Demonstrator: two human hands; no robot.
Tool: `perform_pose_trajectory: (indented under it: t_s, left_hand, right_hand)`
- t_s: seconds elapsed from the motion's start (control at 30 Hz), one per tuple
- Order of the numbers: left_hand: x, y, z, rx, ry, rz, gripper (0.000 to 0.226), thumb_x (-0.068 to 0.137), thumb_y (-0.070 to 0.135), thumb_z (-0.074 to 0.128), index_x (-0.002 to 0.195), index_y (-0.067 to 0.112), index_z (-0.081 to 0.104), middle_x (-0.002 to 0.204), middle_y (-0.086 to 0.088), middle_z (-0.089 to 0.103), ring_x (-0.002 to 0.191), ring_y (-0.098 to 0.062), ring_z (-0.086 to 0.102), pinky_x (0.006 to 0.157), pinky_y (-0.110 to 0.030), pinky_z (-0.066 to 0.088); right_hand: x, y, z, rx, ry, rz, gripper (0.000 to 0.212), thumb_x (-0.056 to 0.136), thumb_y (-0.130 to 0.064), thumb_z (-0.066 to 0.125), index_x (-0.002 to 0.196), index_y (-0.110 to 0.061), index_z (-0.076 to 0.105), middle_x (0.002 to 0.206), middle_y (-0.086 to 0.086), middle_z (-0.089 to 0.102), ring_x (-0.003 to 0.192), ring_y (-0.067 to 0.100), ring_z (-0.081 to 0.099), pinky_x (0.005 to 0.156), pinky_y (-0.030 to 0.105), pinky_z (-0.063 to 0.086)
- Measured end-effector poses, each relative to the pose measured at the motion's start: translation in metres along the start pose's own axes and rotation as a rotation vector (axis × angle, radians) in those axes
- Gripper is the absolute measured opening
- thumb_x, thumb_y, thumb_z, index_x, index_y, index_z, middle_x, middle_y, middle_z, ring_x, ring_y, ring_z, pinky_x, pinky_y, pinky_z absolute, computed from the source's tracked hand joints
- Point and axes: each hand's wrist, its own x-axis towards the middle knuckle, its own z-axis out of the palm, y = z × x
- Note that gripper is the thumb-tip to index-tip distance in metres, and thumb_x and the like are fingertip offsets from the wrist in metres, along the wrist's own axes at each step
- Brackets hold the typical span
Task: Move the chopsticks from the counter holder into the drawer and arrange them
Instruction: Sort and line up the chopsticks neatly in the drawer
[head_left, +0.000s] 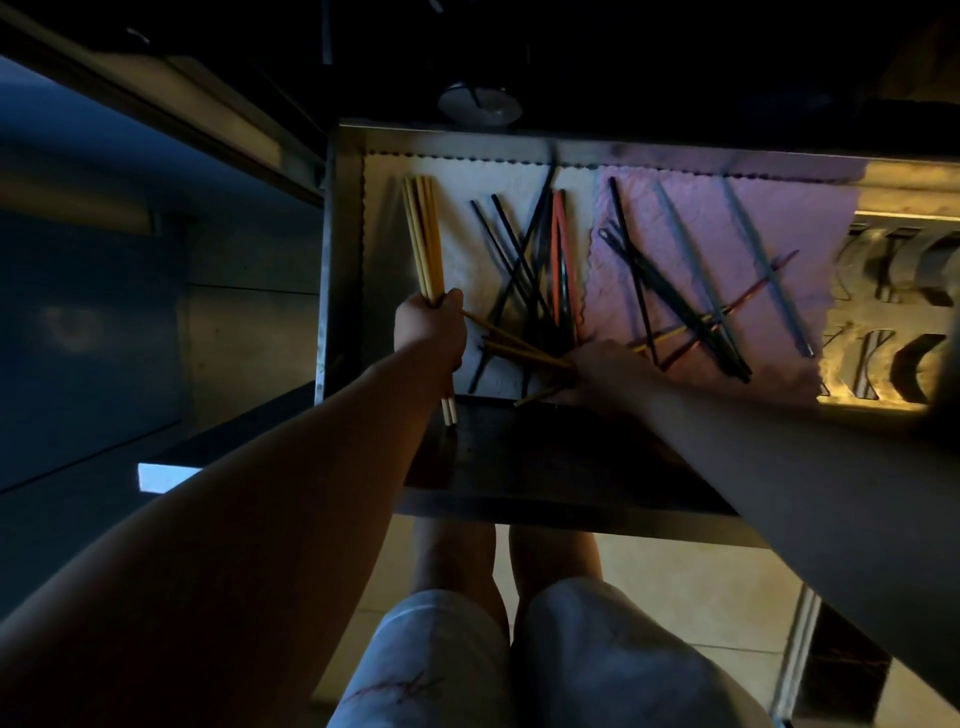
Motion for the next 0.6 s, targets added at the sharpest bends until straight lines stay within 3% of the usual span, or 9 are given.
perform_pose_trajectory:
  t_s: [0.07,0.13,0.2,0.23,0.27,0.33,0.4,0.5,0.6]
  left_hand:
    - [0.002,0.001,-0.001,0.004,0.004,0.005,0.026,0.09,0.032,0.06,0.107,0.013,0.065,0.061,0.002,0.053,0.043,-0.011,0.047,0.04,-0.024,0.036]
    - [0.003,0.001,-0.002,0.014,0.004,0.011,0.027,0.09,0.033,0.06,0.108,0.014,0.065,0.072,-0.007,0.064,0.056,-0.018,0.063,0.046,-0.034,0.051]
    - [0.004,0.001,-0.002,0.044,0.023,0.009,0.026,0.09,0.035,0.06,0.107,0.015,0.065,0.098,-0.016,0.07,0.087,-0.029,0.069,0.073,-0.046,0.058]
    - [0.006,0.0,-0.003,0.043,0.027,0.007,0.026,0.09,0.035,0.06,0.106,0.016,0.065,0.104,-0.016,0.069,0.094,-0.031,0.068,0.079,-0.047,0.057]
    - [0.006,0.0,-0.003,0.037,0.026,0.011,0.026,0.09,0.036,0.06,0.106,0.017,0.064,0.102,-0.015,0.07,0.09,-0.028,0.069,0.076,-0.045,0.057]
    - [0.007,0.0,-0.005,0.024,0.022,0.025,0.024,0.09,0.038,0.06,0.104,0.019,0.064,0.083,-0.006,0.069,0.062,-0.014,0.066,0.055,-0.032,0.054]
    - [0.006,0.0,-0.006,0.002,0.018,0.023,0.021,0.089,0.039,0.061,0.1,0.021,0.064,0.066,0.003,0.062,0.043,-0.006,0.053,0.043,-0.023,0.044]
    - [0.002,0.003,-0.004,-0.034,-0.016,0.019,0.021,0.089,0.036,0.061,0.099,0.018,0.063,0.053,0.006,0.053,0.037,-0.005,0.047,0.039,-0.022,0.038]
    - [-0.004,0.008,0.005,-0.018,-0.001,0.043,0.02,0.089,0.033,0.06,0.095,0.015,0.064,0.051,0.006,0.049,0.037,-0.008,0.046,0.04,-0.021,0.035]
  right_hand:
    - [0.002,-0.001,0.0,-0.026,0.015,0.006,0.043,0.078,-0.049,0.069,0.11,-0.021,0.067,0.115,0.011,0.066,0.11,0.029,0.062,0.085,0.034,0.049]
    - [0.002,-0.004,0.001,-0.045,0.023,0.017,0.037,0.08,-0.042,0.067,0.11,-0.021,0.066,0.116,0.011,0.065,0.111,0.029,0.061,0.087,0.037,0.049]
    - [0.002,-0.006,0.002,-0.054,0.039,0.021,0.033,0.082,-0.039,0.065,0.109,-0.021,0.065,0.116,0.011,0.065,0.112,0.03,0.06,0.088,0.039,0.049]
    - [0.001,-0.007,0.002,-0.049,0.047,0.02,0.032,0.083,-0.039,0.064,0.109,-0.021,0.065,0.115,0.011,0.065,0.112,0.03,0.06,0.089,0.039,0.05]
    - [0.0,-0.008,0.0,-0.037,0.051,0.019,0.031,0.083,-0.038,0.064,0.109,-0.021,0.066,0.114,0.012,0.065,0.111,0.03,0.061,0.089,0.039,0.05]
    - [-0.004,-0.008,-0.005,0.006,0.059,0.012,0.026,0.083,-0.035,0.065,0.106,-0.023,0.068,0.109,0.01,0.068,0.107,0.028,0.063,0.086,0.034,0.05]
    - [-0.011,-0.007,-0.012,0.056,0.107,0.004,0.017,0.082,-0.031,0.068,0.097,-0.025,0.071,0.098,0.007,0.071,0.097,0.025,0.066,0.073,0.024,0.044]
    - [-0.028,-0.003,-0.022,0.177,0.248,-0.019,0.004,0.08,-0.028,0.069,0.078,-0.026,0.067,0.076,-0.002,0.069,0.082,0.022,0.067,0.063,0.02,0.035]
    - [-0.043,-0.004,-0.029,0.217,0.351,-0.029,0.017,0.079,-0.029,0.068,0.071,-0.028,0.053,0.072,-0.003,0.063,0.081,0.026,0.064,0.065,0.029,0.044]
